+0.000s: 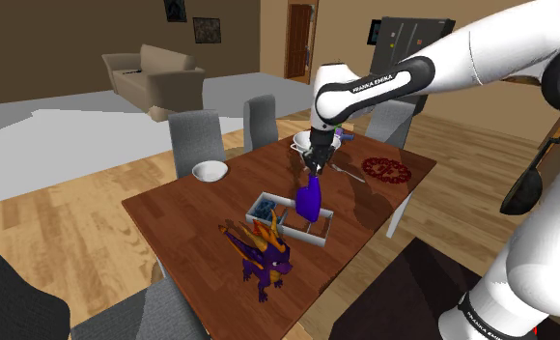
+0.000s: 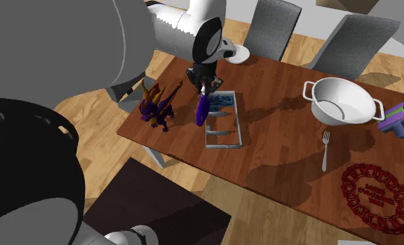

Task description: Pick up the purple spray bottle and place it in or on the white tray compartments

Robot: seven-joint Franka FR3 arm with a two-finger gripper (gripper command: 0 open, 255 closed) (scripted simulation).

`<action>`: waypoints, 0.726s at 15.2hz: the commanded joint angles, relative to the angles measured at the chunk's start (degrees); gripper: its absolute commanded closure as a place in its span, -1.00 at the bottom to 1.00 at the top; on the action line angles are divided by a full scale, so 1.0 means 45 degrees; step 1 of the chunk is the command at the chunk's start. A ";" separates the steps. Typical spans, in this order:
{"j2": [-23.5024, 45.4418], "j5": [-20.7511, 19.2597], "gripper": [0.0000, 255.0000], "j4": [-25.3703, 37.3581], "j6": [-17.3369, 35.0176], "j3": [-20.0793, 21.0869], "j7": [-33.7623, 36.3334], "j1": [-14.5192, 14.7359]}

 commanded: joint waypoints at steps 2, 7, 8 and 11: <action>0.1070 -0.0041 1.00 0.1979 -0.0914 -0.0131 -0.0242 -0.0146; 0.3134 -0.0064 1.00 0.5742 -0.2622 -0.0301 -0.0612 -0.0387; 0.3605 -0.0065 1.00 0.6605 -0.3016 -0.0326 -0.0679 -0.0436; 0.5062 -0.0060 1.00 0.9279 -0.4237 -0.0387 -0.0850 -0.0571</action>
